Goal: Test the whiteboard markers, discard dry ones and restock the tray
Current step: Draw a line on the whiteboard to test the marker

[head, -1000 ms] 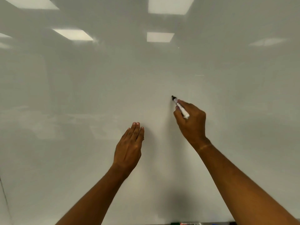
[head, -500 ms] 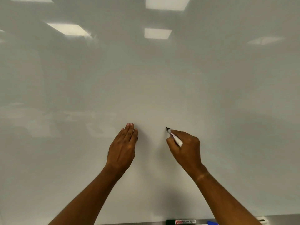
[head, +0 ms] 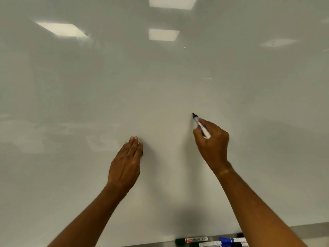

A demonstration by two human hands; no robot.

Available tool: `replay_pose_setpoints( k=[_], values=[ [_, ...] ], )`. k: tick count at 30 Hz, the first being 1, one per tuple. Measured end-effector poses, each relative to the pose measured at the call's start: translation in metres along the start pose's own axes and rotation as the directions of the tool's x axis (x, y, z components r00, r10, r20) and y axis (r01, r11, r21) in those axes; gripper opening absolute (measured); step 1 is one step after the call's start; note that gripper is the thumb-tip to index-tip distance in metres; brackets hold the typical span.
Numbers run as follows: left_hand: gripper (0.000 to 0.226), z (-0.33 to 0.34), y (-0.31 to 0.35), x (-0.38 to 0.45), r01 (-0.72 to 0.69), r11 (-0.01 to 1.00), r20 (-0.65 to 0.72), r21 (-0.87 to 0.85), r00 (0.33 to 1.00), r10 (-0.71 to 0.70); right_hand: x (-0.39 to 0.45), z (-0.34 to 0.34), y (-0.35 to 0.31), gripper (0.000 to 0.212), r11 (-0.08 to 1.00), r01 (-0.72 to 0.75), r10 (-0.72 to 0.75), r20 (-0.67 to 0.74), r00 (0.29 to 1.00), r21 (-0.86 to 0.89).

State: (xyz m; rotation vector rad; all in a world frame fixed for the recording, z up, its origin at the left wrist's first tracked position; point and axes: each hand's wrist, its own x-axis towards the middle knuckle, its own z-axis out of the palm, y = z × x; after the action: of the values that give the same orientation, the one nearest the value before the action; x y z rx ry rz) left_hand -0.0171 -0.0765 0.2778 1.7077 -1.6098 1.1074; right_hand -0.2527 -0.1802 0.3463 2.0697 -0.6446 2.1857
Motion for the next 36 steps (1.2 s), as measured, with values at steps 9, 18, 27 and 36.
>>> replay_pose_setpoints(
  k=[9, 18, 27, 36],
  values=[
    [0.051, 0.002, 0.02, 0.003, -0.027, 1.0, 0.014, -0.002, 1.0, 0.027, -0.028, -0.041, 0.021, 0.019, 0.991, -0.129, 0.133, 0.174, 0.976, -0.036],
    [0.046, 0.002, 0.039, 0.005, -0.039, 0.999, 0.013, -0.011, 0.999, 0.039, 0.052, -0.068, 0.052, 0.025, 0.99, -0.142, 0.141, -0.071, 0.987, -0.002],
    [0.052, 0.008, 0.061, 0.009, -0.041, 0.999, 0.029, -0.015, 0.999, 0.042, -0.009, -0.089, 0.082, 0.022, 0.986, -0.156, 0.154, -0.033, 0.987, -0.056],
    [0.042, 0.016, 0.103, 0.004, -0.084, 0.991, 0.029, -0.102, 0.996, 0.087, -0.074, -0.12, 0.094, 0.023, 0.878, -0.475, 0.451, 0.234, 0.861, 0.054]
  ],
)
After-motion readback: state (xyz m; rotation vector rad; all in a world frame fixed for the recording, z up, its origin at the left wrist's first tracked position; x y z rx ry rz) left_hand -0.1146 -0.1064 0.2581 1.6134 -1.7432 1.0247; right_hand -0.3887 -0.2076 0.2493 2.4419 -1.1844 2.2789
